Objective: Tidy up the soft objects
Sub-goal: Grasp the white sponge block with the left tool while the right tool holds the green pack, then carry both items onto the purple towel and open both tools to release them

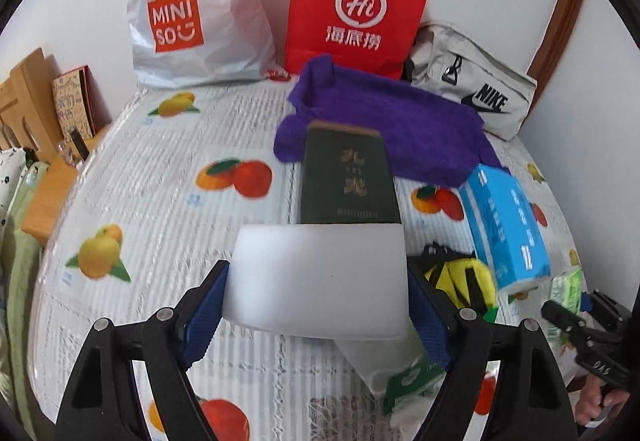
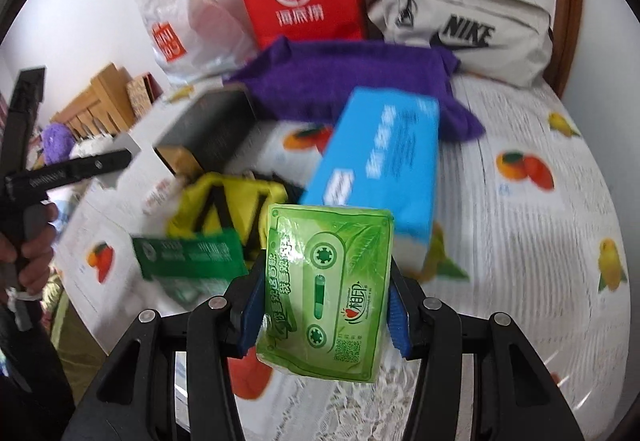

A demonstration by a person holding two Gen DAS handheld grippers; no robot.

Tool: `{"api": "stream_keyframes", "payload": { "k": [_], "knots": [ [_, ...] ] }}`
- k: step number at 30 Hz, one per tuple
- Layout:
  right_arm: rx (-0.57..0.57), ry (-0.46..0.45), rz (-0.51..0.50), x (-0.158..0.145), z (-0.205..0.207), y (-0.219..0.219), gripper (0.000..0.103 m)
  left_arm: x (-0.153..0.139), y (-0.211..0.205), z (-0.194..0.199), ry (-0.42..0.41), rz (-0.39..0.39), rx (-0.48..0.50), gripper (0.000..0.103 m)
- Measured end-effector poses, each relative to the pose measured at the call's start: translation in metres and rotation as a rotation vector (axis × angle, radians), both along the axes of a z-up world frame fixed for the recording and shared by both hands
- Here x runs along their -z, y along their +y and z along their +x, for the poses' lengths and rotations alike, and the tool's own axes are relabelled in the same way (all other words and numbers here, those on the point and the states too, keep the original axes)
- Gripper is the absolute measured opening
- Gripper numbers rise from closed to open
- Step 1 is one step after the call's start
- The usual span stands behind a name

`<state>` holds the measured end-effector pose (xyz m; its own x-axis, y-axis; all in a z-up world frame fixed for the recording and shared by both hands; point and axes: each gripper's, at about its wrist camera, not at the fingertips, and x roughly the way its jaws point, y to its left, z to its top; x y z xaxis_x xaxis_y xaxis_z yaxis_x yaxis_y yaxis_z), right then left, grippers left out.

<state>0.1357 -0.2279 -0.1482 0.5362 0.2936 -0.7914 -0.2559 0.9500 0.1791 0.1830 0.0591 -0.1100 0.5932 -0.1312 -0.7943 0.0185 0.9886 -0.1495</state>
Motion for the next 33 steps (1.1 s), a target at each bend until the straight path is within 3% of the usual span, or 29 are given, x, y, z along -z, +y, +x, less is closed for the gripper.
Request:
{"api": "stream_keyframes", "payload": {
  "k": [11,16,33],
  "knots": [
    [0.057,-0.034,-0.012,-0.031,0.066,-0.017,0.051,-0.024,0.001,0.048,-0.016,0.046,0.011,0.082],
    [0.069,-0.036,-0.029,-0.037,0.104,-0.016,0.051,-0.022,0.0,0.078,0.021,0.036,0.016,0.082],
    [0.085,0.024,-0.074,-0.015,0.228,-0.011,0.051,-0.013,-0.033,0.195,0.042,0.071,0.103,0.082]
  ]
}}
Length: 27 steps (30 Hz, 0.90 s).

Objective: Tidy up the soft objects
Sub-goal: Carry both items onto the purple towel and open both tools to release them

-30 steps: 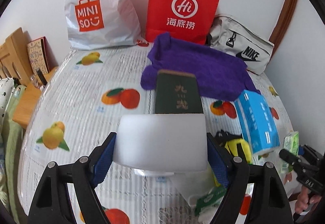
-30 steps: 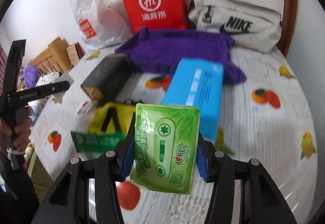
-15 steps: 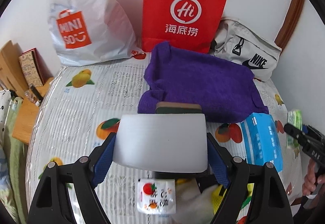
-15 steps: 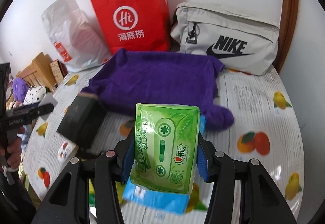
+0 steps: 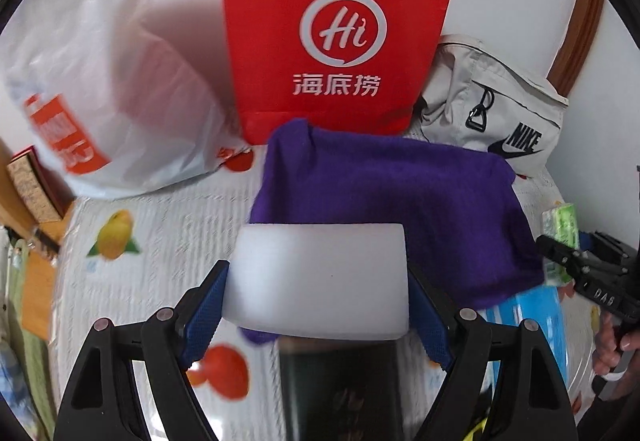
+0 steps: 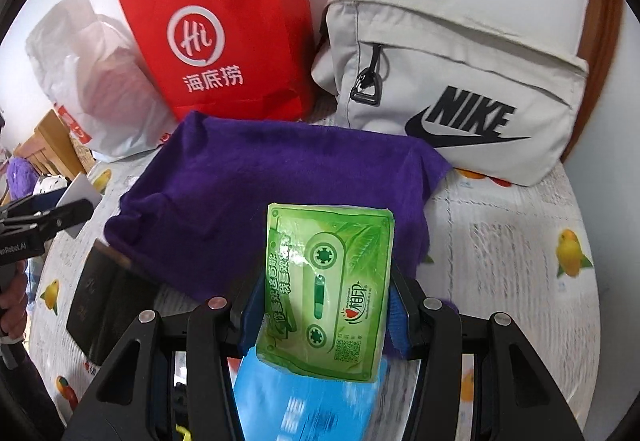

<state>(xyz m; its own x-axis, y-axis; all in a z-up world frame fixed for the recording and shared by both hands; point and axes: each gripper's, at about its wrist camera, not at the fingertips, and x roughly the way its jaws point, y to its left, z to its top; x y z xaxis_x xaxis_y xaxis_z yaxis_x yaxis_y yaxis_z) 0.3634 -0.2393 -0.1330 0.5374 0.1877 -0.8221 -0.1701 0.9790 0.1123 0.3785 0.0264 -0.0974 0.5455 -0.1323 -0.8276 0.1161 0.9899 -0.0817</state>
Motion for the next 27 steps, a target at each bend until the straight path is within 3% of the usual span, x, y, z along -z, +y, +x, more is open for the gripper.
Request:
{"api": "stream_keyframes", "payload": {
  "k": [4,12,16,24,27],
  "knots": [
    [-0.013,0.041,-0.019,0.016,0.02,0.004,0.051,0.015,-0.008,0.03,0.041,-0.052,0.004,0.082],
    [-0.062,0.128,-0.04,0.05,0.041,0.01,0.051,0.037,-0.028,0.083,0.045,0.005,0.008,0.082],
    [-0.071,0.166,-0.046,0.06,0.048,0.011,0.051,0.049,-0.032,0.101,0.063,0.039,-0.002,0.082],
    [-0.062,0.216,-0.009,0.071,0.064,0.009,0.052,0.062,-0.032,0.12,0.11,0.011,0.001,0.083],
    [-0.062,0.216,-0.006,0.071,0.067,0.008,0.059,0.065,-0.032,0.125,0.12,-0.021,0.025,0.089]
  ]
}}
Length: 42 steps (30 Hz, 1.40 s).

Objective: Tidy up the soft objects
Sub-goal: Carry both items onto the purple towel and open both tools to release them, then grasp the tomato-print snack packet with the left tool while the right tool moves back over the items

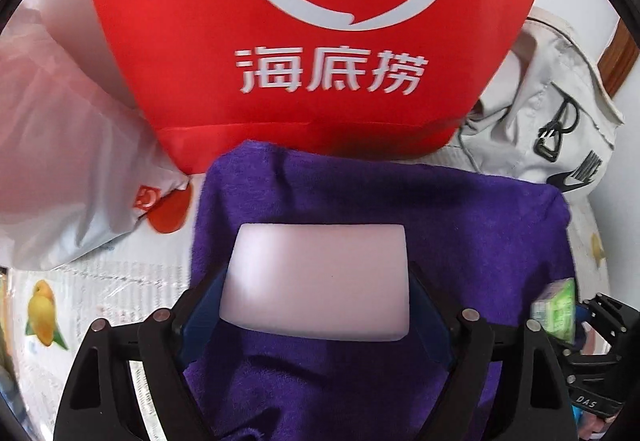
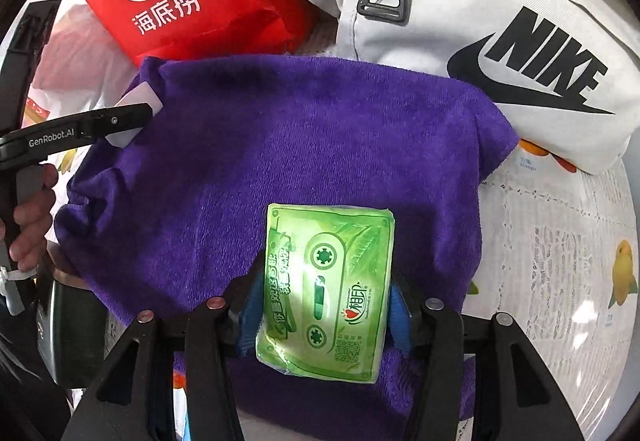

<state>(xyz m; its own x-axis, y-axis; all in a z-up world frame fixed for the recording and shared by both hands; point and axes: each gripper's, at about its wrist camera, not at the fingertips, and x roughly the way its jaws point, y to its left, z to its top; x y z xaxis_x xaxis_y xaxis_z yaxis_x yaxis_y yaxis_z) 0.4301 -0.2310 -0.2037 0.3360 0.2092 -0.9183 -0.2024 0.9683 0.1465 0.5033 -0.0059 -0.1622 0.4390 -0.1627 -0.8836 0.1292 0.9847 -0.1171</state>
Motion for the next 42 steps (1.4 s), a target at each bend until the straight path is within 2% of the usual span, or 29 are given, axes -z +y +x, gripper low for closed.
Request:
{"api": "stream_keyframes", "payload": {
  "k": [2,5,8,12,17,23,26,29,33,36,39,42],
  "knots": [
    [0.002,-0.01,0.004,-0.002,0.0,0.0,0.084,-0.001,-0.001,-0.001,-0.004,0.0,-0.007,0.096],
    [0.001,-0.06,0.017,-0.011,-0.005,-0.001,0.089,-0.006,-0.002,-0.001,-0.016,0.02,-0.004,0.096],
    [0.004,-0.076,-0.001,-0.018,-0.007,0.0,0.089,-0.014,-0.004,-0.005,-0.005,0.021,-0.009,0.096],
    [0.024,-0.086,-0.003,-0.032,-0.011,-0.003,0.089,-0.036,-0.002,-0.028,-0.033,0.01,-0.018,0.096],
    [0.022,-0.14,0.003,-0.056,-0.041,-0.011,0.089,-0.067,0.004,-0.067,-0.087,-0.006,-0.021,0.095],
    [0.047,-0.204,0.078,-0.082,-0.086,-0.022,0.089,-0.092,0.02,-0.126,-0.128,0.004,-0.031,0.095],
    [0.094,-0.267,0.133,-0.088,-0.117,-0.028,0.089,-0.085,0.036,-0.148,-0.113,-0.004,-0.076,0.095],
    [0.107,-0.245,0.161,-0.084,-0.138,-0.027,0.089,-0.084,0.054,-0.181,-0.105,-0.039,-0.092,0.094],
    [0.069,-0.224,0.088,-0.08,-0.172,-0.023,0.089,-0.074,0.069,-0.223,-0.089,-0.045,-0.102,0.094],
    [0.079,-0.22,0.029,-0.076,-0.198,-0.021,0.089,-0.066,0.08,-0.256,-0.119,-0.063,-0.121,0.094],
    [0.068,-0.202,0.041,-0.07,-0.22,-0.019,0.089,-0.051,0.087,-0.28,-0.129,-0.075,-0.134,0.094],
    [0.076,-0.2,0.032,-0.067,-0.239,-0.016,0.089,-0.032,0.088,-0.289,-0.076,-0.086,-0.115,0.094]
  ]
}}
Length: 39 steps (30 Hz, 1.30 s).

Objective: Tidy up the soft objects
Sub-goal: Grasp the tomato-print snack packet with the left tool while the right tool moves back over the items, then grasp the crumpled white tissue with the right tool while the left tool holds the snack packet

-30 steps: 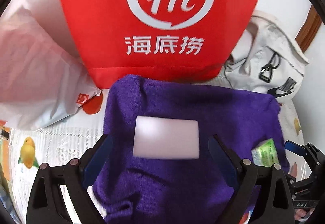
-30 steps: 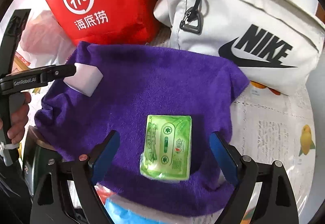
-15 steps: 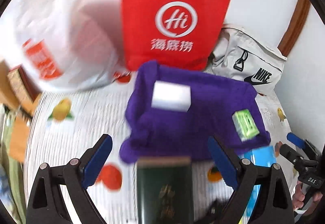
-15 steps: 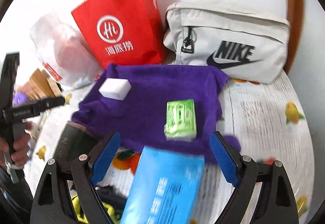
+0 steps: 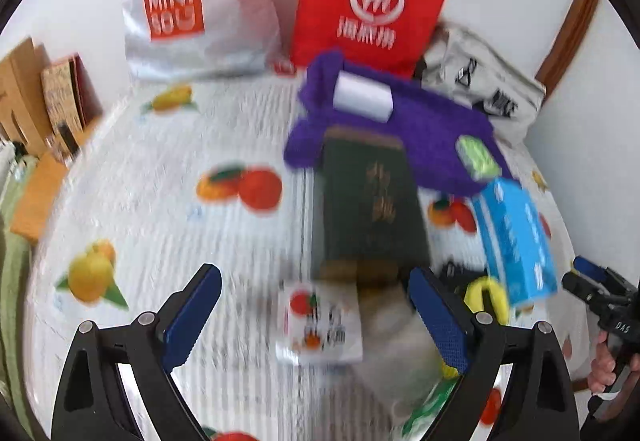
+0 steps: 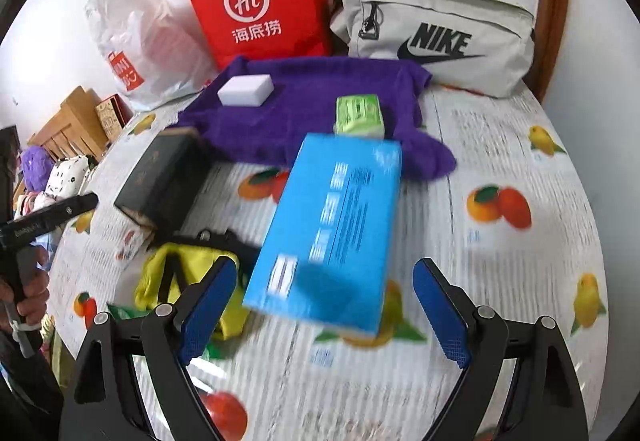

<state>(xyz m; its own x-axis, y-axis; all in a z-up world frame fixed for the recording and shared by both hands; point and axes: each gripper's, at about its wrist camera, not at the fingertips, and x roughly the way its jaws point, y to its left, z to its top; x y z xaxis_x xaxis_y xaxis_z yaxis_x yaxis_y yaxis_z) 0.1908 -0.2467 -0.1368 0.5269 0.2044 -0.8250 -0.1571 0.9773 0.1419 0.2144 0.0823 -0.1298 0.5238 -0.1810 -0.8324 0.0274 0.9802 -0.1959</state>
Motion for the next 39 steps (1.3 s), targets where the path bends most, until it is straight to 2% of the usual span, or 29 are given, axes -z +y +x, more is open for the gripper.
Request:
{"api": "stream_keyframes", "payload": {
  "k": [4,8,11,14,17,19,21,23,26,29,36,39],
  "knots": [
    [-0.018,-0.026,-0.075,0.0,-0.027,0.012,0.089,0.022,-0.002,-0.007,0.027,0.034,0.012,0.094],
    [-0.013,-0.016,-0.039,0.008,-0.046,0.015,0.089,0.039,-0.007,-0.007,0.032,0.052,0.016,0.094],
    [-0.006,0.018,-0.02,0.018,-0.057,0.016,0.089,0.054,-0.017,-0.005,0.033,0.113,0.05,0.095],
    [-0.007,0.027,-0.015,0.025,-0.066,0.019,0.089,0.067,-0.022,-0.004,0.042,0.138,0.071,0.097],
    [-0.009,0.035,-0.018,0.031,-0.072,0.023,0.089,0.067,-0.023,-0.006,0.008,0.157,0.068,0.098],
    [-0.012,0.033,-0.019,0.031,-0.074,0.026,0.089,0.067,-0.023,-0.007,-0.005,0.167,0.079,0.092],
    [-0.021,0.021,-0.007,0.029,-0.075,0.031,0.089,0.066,-0.026,-0.01,-0.036,0.201,0.105,0.072],
    [-0.03,0.012,0.009,0.026,-0.076,0.034,0.089,0.064,-0.026,-0.011,-0.045,0.195,0.123,0.058],
    [-0.071,0.009,0.031,0.026,-0.08,0.043,0.089,0.061,-0.022,-0.012,-0.042,0.169,0.116,0.044],
    [-0.104,0.007,0.022,0.03,-0.084,0.052,0.089,0.059,-0.014,-0.014,-0.036,0.114,0.114,0.039],
    [-0.128,0.023,0.04,0.038,-0.09,0.058,0.089,0.054,-0.002,-0.032,-0.044,0.09,0.093,0.035],
    [-0.141,0.03,0.065,0.04,-0.091,0.06,0.089,0.05,0.006,-0.043,-0.052,0.107,0.063,0.034]
  ]
}}
